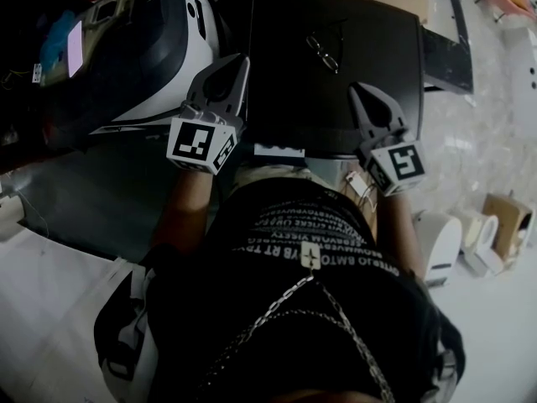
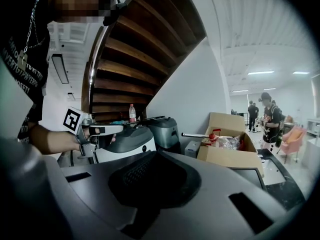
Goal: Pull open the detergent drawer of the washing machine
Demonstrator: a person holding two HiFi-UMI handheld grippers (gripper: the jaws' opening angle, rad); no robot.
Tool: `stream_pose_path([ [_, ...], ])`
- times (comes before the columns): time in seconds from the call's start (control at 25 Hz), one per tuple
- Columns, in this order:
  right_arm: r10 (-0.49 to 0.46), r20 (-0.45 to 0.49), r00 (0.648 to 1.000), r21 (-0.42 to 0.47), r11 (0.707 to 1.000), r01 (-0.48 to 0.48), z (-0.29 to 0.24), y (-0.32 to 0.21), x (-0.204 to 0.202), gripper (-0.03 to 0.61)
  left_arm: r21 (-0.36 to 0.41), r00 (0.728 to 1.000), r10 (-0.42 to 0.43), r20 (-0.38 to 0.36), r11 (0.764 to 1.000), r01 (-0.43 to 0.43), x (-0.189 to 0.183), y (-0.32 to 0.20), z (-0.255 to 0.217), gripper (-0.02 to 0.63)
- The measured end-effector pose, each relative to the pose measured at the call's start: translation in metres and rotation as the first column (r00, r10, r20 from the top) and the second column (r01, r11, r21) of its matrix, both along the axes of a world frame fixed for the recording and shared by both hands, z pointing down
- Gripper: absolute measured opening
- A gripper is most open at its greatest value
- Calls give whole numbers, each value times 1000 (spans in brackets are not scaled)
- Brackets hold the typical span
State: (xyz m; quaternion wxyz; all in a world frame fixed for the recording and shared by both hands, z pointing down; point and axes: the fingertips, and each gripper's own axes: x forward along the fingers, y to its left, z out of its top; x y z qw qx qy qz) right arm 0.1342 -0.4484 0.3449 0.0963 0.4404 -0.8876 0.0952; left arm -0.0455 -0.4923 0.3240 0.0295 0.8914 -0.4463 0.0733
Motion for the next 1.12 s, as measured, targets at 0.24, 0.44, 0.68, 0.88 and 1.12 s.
stream_pose_path([
  [0.24, 21, -3, 1000, 5, 1000, -21, -2, -19, 0, 3, 1, 1000, 27, -1, 1000, -27, 5, -22, 1, -6],
  [0.44, 50, -10, 999, -9, 999, -50, -3, -29, 2, 3, -1, 998, 64, 5, 998, -64, 11, -36, -1, -5],
  [0.68, 77, -18, 997, -16, 997, -77, -2, -37, -3, 3, -3, 996, 92, 3, 996, -92, 7, -51, -1, -6],
  [0.88, 101, -28, 995, -30, 994, -101, -2, -34, -8, 3, -19, 992, 125, -6, 992, -125, 6, -52, 3, -6],
  [1.12, 125, -52, 991, -68, 989, -128, 19, -24, -8, 3, -55, 991, 137, -11, 989, -137, -3, -42, 27, -5],
])
